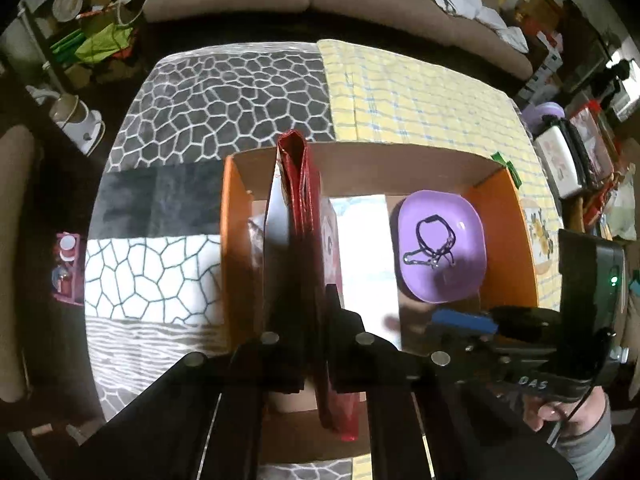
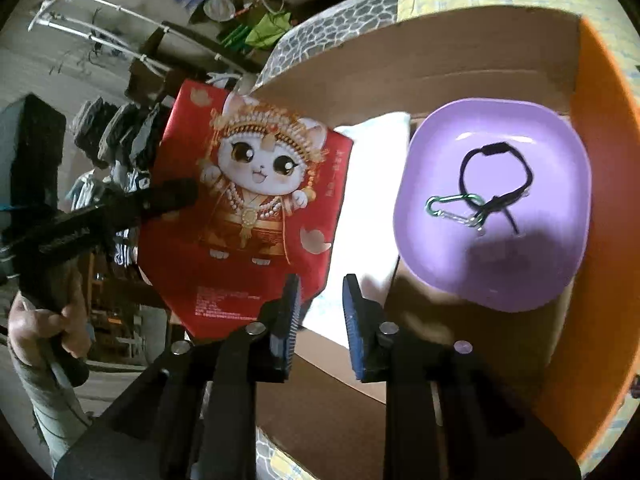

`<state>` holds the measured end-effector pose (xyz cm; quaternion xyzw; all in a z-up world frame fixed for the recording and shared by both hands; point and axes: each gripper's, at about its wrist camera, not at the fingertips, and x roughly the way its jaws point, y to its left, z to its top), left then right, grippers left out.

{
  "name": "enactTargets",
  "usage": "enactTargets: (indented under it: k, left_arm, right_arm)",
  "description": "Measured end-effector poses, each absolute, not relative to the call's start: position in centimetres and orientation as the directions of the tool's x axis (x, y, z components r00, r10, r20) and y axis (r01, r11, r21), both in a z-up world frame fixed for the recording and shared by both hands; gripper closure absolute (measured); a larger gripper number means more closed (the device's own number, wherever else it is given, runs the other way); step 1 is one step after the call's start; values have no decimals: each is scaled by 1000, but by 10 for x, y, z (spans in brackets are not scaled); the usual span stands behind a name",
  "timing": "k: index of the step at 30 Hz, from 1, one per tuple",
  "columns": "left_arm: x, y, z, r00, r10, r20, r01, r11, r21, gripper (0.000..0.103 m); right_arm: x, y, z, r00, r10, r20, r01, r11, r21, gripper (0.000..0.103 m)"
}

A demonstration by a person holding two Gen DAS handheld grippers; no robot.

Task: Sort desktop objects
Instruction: 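Carry the red gift bag over the cardboard box with the left tool, then lower the red gift bag into the box beside the plate and open the left tool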

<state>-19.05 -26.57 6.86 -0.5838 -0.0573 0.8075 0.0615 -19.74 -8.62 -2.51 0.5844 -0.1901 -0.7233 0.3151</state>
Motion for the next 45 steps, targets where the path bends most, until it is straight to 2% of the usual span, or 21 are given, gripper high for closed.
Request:
enactTargets:
  k: [2,5,7,8,12,15,16,18,19,20,23,24,25,26,29,32,35,39,40,44,45]
  left_arm:
    - [-187,-277,68,-330,210,-920,2,-975,-223,98]
    - [-176,-298,78,-381,391,-838,39,-899,-437,98]
    - [-168,-307,81,-393,510,-765,28,-825,-565,98]
    - [-164,-310,81,-399,559,-727,17,-788,-615,98]
    - [-152,-322,74,-418,689,-592,7,-649,-761,98]
    - [-153,-329,62,-425,722,-545,14,-597,-802,97]
    - [-155,-330,62,-434,688,-582,15,-640,-768,92]
    - [-160,-333,65,-456,565,-687,55,-753,-655,64]
    - [-162,-335,67,-464,534,-707,65,-775,-628,35]
    - [-165,-336,69,-469,516,-717,66,-789,-611,21]
    - [-179,-321,71,-423,508,-751,9,-826,-564,24]
    - [-182,-312,68,-407,460,-789,14,-861,-509,32]
    - [-184,-307,65,-391,424,-817,21,-883,-469,73]
    - [-187,-302,61,-367,413,-834,20,-892,-451,96]
    - [-189,-293,56,-345,366,-864,20,-918,-397,95]
    - [-182,-295,55,-338,294,-894,27,-947,-321,96]
    - [-176,-306,63,-368,351,-861,44,-919,-393,98]
    - [-158,-327,86,-471,573,-671,50,-742,-669,98]
    - [-153,-330,89,-482,604,-635,42,-707,-706,98]
    - [-141,-343,79,-498,734,-461,43,-510,-859,98]
    - [-140,-345,72,-497,766,-408,43,-447,-893,98]
  right_arm:
    - [-198,-84,-23,-122,-674,-729,235,-733,638,79]
    - [-198,-79,-17,-140,-695,-706,237,-715,657,72]
    - [-197,-66,-15,-161,-732,-662,228,-680,697,50]
    - [-198,-64,-13,-167,-750,-640,223,-661,717,46]
    - [-201,-49,-13,-189,-817,-545,192,-575,795,45]
    - [-202,-51,-15,-167,-858,-486,185,-511,839,48]
    - [-200,-52,-14,-174,-844,-508,200,-535,821,62]
    - [-200,-54,-15,-165,-825,-540,219,-564,796,87]
    - [-201,-55,-16,-164,-813,-559,215,-583,784,101]
    - [-202,-56,-17,-164,-806,-569,213,-592,777,102]
    - [-206,-69,-20,-147,-798,-584,217,-602,768,102]
    - [-207,-74,-20,-143,-799,-583,214,-601,770,102]
    - [-206,-73,-21,-150,-789,-596,201,-615,763,102]
    - [-207,-72,-21,-166,-764,-623,178,-645,743,100]
    - [-205,-78,-20,-162,-742,-651,190,-670,717,97]
    - [-204,-88,-21,-132,-722,-679,223,-689,690,86]
    - [-201,-84,-20,-126,-727,-675,230,-683,693,77]
    - [-202,-80,-18,-147,-766,-626,193,-643,741,42]
    - [-203,-77,-18,-154,-787,-597,185,-617,765,38]
    - [-203,-60,-12,-179,-916,-360,169,-389,906,39]
    - [-203,-58,-8,-181,-927,-329,181,-361,915,45]
